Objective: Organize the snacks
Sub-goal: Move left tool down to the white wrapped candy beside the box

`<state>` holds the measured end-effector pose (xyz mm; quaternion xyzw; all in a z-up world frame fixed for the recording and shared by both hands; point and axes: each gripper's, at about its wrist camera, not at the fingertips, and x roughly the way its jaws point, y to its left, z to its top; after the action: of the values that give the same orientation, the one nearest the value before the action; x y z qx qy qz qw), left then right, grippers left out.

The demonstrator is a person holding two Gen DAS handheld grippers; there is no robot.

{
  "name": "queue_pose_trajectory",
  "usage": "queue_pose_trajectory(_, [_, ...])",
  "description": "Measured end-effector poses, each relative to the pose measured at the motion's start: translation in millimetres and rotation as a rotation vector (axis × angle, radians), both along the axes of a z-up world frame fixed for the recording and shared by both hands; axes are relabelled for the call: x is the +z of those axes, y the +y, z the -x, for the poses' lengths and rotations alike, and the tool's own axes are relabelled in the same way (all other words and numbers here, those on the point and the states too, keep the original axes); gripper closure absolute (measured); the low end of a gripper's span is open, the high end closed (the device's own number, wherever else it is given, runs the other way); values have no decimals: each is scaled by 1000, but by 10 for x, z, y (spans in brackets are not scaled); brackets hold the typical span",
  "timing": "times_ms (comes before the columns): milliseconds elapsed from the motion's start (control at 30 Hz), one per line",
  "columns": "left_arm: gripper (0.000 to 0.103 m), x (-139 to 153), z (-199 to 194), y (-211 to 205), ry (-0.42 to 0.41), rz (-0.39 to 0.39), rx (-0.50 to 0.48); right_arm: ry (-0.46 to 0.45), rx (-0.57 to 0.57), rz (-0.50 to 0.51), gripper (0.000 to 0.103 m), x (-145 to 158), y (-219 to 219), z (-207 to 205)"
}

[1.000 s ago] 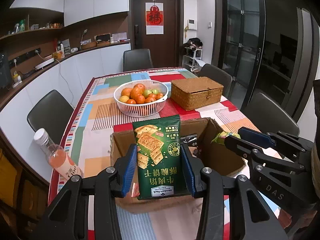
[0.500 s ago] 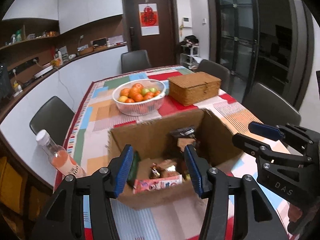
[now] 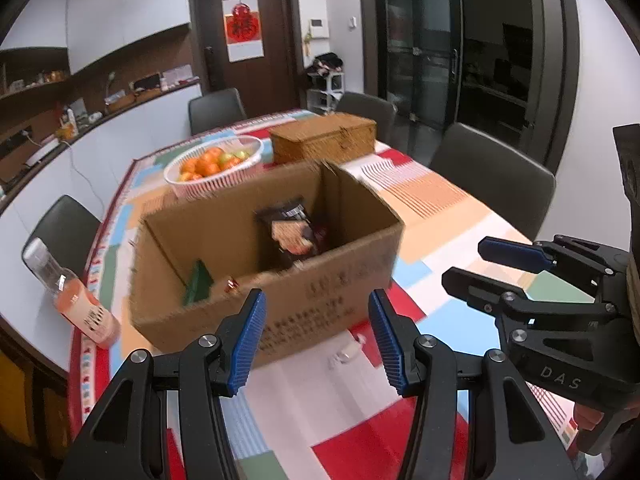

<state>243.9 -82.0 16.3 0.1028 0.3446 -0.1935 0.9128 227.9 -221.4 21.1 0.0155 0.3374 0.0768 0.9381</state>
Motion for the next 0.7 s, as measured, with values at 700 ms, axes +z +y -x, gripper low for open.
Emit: queue_pose_trajectory(700, [51, -1014, -216, -280, 178, -48, -114, 213, -101, 20, 57, -934, -129, 102])
